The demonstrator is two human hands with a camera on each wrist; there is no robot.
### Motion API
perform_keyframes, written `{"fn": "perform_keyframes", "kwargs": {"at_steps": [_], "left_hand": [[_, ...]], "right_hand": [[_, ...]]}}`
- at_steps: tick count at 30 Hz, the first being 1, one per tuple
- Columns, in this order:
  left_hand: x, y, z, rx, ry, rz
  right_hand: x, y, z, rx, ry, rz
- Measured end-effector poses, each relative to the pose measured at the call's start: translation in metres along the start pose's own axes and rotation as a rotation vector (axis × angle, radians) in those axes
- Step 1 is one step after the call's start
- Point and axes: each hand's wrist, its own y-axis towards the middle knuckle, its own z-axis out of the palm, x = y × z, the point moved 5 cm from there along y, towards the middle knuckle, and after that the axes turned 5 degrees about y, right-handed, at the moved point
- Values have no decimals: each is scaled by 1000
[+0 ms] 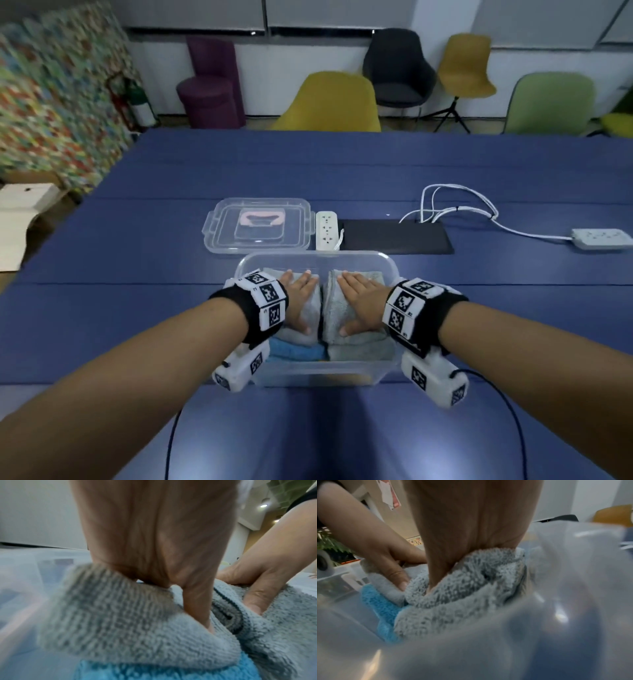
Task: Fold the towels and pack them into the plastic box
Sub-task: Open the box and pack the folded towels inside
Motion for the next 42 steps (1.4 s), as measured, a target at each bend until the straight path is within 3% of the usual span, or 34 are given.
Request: {"fn": "perform_keyframes", "kwargs": {"at_steps": [8,14,21,27,31,34,39,42], "left_hand": [[33,17,37,83,-57,-22],[30,17,36,49,-42,-44],[43,-33,-24,139,-76,51],[118,-64,-101,-77,-267,-43],[176,-69,-123,-165,-227,-178],[217,-52,-122,-158,-182,-257],[268,8,-119,-221,-202,-324],[285,62,-106,-228,-186,-362]], "right_hand": [[-8,8,13,67,-45,8],[-1,1,8,82,-58,29],[16,-37,-90,178,-81,-49],[38,-53,-203,-76,-82,-35],[30,-19,-237,-133,-100,33],[20,11,-249,-117,-142,93],[-2,85,-261,-111,-118,169],[-25,163,-241,-102,-78,189]]}}
